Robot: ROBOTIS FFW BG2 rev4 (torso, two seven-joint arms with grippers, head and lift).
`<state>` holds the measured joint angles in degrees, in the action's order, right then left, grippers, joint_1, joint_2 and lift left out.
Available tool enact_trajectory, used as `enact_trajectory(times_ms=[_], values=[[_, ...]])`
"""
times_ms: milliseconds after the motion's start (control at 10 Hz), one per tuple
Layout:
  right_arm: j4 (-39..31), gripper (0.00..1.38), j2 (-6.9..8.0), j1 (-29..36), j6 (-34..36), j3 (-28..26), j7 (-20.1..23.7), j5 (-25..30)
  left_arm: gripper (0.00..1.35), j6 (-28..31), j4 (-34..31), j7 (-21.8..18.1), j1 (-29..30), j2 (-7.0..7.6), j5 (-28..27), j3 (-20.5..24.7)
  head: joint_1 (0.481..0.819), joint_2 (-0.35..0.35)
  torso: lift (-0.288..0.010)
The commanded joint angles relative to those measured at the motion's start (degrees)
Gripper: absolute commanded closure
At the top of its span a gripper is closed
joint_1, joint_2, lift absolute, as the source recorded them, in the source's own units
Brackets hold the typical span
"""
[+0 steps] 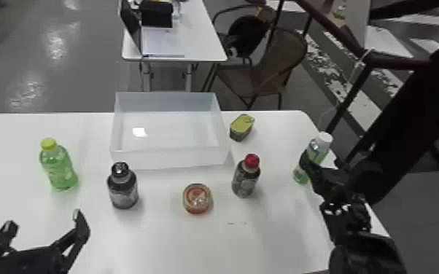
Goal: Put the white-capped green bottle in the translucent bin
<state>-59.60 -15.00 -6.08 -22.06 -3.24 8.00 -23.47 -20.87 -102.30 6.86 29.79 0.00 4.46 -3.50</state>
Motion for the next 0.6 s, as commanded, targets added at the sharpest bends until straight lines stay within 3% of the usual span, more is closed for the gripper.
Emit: enact_trajectory(times_ms=[0, 200, 400, 500], values=[[3.17, 0.20, -1.09, -2.97, 1.59, -0.19, 3.51, -0.43, 0.13, 0.04, 0.00, -0.01, 0.00, -0.15, 0.02, -0.02, 0.695, -0.194, -0.078], [5.37, 0.20, -1.53, -5.08, 5.45, -0.37, 6.68, 0.97, 0.13, 0.13, 0.09, -0.10, 0.00, -0.15, 0.02, 0.07, 0.695, -0.190, -0.078], [4.23, 0.22, -1.09, -4.21, 6.33, -1.33, 5.10, 5.37, 0.13, 0.04, 0.17, -0.45, 0.00, -0.15, 0.02, 0.33, 0.695, -0.188, -0.078], [4.58, 0.42, -1.00, -4.21, 6.33, -1.42, 5.10, 5.54, 0.13, 0.04, 0.17, -0.54, 0.18, -0.15, 0.02, 0.42, 0.695, -0.189, -0.078]])
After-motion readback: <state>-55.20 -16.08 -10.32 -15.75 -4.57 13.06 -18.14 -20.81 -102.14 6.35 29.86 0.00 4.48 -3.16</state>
